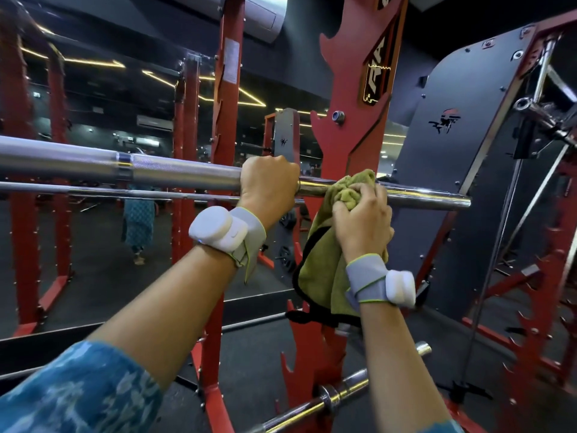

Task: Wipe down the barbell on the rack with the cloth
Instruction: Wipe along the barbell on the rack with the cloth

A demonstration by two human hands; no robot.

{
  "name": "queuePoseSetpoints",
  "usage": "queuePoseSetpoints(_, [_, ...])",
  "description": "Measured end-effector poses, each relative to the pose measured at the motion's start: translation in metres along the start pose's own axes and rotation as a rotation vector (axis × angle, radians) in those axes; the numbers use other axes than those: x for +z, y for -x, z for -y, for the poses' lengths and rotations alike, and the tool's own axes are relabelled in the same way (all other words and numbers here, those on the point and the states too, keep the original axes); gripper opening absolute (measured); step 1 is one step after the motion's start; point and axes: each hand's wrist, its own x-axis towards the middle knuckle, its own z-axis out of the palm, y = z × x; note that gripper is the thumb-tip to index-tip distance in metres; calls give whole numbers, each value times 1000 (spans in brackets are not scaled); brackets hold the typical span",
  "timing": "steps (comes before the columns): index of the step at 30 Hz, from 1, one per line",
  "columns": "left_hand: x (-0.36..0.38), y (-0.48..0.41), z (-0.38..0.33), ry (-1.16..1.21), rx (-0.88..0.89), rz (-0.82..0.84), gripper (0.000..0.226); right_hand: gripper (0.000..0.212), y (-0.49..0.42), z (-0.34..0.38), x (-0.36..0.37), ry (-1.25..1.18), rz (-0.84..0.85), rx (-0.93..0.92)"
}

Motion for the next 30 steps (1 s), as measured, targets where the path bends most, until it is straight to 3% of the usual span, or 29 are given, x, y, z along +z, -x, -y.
queuePoseSetpoints(7, [1, 3, 2, 24, 21, -13, 12, 31, -27, 31, -10, 110, 24, 18])
queuePoseSetpoints(14, [2, 2, 2, 46, 38, -27, 16, 35, -27, 61, -20, 175, 262, -366])
queuePoseSetpoints(17, [0, 4, 3, 62, 52, -27, 17, 40, -34, 63, -22, 102, 304, -266])
queuePoseSetpoints(22, [-4, 6, 5, 70, 57, 1, 20, 36, -48, 47, -25, 134, 205, -28])
queuePoseSetpoints(30, [1, 5, 2, 21, 38, -29, 18, 40, -38, 73, -23, 158, 360, -254])
